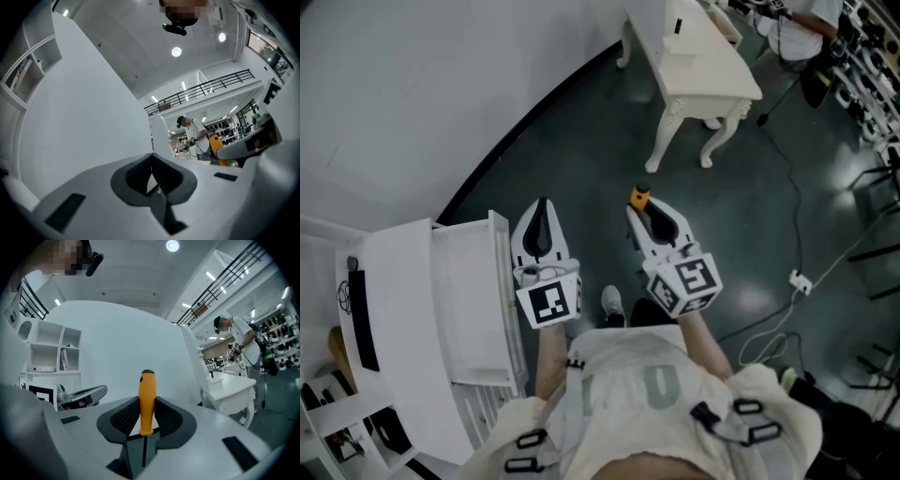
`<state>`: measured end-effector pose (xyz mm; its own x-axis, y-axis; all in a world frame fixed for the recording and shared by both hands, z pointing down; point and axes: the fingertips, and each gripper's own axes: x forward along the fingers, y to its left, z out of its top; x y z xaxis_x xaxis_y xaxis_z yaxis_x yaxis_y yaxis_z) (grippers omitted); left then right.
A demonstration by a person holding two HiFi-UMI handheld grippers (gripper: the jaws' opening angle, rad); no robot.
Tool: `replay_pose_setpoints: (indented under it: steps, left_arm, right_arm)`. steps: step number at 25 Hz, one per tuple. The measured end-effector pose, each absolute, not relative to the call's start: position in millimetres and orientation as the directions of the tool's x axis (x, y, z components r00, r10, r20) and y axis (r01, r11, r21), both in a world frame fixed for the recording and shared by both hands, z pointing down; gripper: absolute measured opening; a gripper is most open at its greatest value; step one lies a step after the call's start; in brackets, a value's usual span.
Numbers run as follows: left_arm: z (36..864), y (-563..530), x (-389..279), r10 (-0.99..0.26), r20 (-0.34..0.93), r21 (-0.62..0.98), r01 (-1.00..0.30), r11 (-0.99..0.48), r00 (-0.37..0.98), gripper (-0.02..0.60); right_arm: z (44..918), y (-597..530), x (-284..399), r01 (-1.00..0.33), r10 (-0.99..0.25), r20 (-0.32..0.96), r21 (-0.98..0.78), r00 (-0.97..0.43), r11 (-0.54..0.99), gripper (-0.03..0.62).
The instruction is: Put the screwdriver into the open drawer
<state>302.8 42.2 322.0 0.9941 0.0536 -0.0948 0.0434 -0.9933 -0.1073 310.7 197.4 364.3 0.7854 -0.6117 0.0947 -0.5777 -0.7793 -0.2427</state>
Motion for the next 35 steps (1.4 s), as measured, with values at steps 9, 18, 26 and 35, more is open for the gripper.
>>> replay_pose_setpoints:
  steps: [9, 18, 26, 35]
  left_arm:
    - [327, 31, 300, -0.006, -0.078, -0.127, -0.016, -0.992, 0.997, 0.006]
    - [311, 3, 308, -0.158, -0.112, -0.129, -0.172, -0.977, 0.981, 0.006]
    - [301, -59, 280, -0.426, -0.113, -0.138, -0.438, -0.888, 0.898, 0.006]
    - [290, -109, 203, -0.706, -0.117, -0.114, -0.716, -0.689, 0.699, 0.006]
  right_arm:
    - [368, 175, 323, -0.641, -0.674, 0.087, -0.240, 0.734, -0.729, 0.098]
    - [352, 130, 356, -0.772, -0.790, 0.052, -0.187, 0.610, -0.608, 0.098]
    - [336, 58, 363, -0.919, -0.927, 0.018, -0.132, 0.374, -0.373, 0.098]
    - [321, -20, 321, -0.993, -0.998, -0.020, -0.101, 0.056, -0.053, 0.098]
